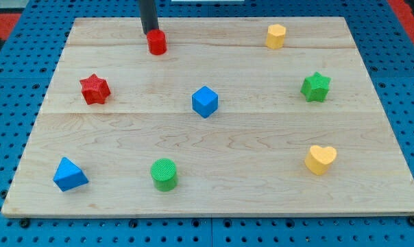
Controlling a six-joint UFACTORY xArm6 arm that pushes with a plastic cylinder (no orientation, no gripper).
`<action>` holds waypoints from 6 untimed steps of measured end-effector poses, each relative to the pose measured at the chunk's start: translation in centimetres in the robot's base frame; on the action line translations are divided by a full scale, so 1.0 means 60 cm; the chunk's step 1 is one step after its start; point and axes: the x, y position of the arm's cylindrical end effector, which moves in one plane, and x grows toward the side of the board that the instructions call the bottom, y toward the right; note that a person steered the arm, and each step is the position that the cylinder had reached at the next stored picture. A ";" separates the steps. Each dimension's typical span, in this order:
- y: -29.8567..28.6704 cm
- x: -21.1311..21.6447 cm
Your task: Push the red star right a bit
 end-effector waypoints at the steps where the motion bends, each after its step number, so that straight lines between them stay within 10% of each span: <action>1: 0.045 0.058; 4: -0.227 0.151; 6: -0.142 0.247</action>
